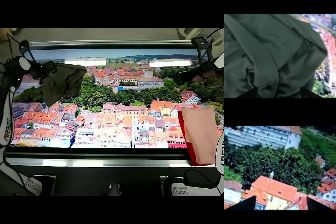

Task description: Fold the shirts.

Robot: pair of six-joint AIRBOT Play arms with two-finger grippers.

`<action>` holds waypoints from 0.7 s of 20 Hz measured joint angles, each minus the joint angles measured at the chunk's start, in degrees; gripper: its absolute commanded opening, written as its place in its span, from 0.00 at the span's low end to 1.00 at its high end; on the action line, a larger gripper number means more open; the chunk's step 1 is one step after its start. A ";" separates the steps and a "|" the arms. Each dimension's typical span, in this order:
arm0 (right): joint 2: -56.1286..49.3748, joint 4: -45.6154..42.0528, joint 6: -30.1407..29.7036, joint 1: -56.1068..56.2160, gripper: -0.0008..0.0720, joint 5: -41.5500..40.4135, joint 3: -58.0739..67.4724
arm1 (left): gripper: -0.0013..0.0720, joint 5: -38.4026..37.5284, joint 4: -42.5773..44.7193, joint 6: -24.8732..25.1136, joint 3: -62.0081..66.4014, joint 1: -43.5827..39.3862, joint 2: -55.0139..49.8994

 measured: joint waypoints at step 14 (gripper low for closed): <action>-0.07 1.42 -4.17 0.00 0.94 7.30 0.00 | 0.05 5.95 -12.94 -1.79 5.01 2.84 -14.58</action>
